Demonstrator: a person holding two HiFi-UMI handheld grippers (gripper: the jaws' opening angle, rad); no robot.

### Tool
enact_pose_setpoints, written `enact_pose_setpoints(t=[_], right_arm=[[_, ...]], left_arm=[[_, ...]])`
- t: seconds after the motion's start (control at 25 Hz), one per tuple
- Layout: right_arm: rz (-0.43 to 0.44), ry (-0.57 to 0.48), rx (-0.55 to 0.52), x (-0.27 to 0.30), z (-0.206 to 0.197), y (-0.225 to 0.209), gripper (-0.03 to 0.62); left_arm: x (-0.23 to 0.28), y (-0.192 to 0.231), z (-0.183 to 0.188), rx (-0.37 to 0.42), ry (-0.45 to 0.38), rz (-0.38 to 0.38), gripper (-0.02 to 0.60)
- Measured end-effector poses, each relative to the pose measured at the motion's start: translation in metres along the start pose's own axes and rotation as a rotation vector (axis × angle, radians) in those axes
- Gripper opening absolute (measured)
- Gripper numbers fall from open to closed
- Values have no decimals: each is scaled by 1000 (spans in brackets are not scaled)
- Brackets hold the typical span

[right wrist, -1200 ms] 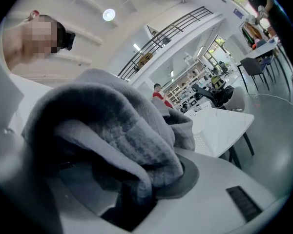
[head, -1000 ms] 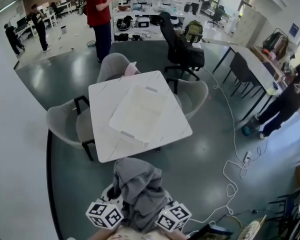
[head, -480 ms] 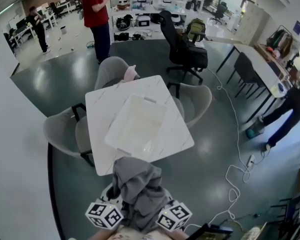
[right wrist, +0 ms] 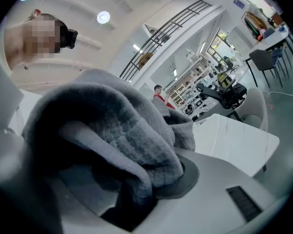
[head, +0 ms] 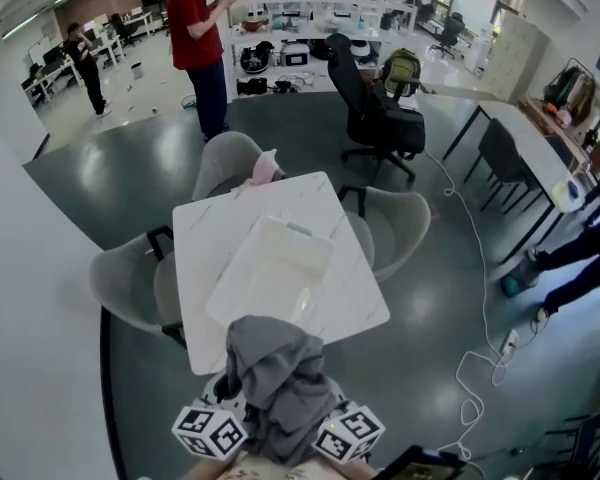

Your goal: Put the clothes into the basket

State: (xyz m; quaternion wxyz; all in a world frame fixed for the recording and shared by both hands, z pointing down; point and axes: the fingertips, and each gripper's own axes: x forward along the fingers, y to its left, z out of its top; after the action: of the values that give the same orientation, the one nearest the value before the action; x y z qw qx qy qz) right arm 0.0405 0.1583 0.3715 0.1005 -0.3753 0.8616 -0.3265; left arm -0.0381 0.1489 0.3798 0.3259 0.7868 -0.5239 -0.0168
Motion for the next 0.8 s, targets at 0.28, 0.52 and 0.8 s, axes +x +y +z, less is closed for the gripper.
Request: enact_pose_setpoints(t=[0.28,0.52,0.8], right_arm=[[49,8,-10,15,29,-35,121],[84,20,7,24,35,-52,121],[93,10,26,27,45,-64,121]], left_arm=[[42,-8,10,-2,-42,34,130],[60,-6,11,5,-43,69,130],[73,-11,16,13,-35,87,130]])
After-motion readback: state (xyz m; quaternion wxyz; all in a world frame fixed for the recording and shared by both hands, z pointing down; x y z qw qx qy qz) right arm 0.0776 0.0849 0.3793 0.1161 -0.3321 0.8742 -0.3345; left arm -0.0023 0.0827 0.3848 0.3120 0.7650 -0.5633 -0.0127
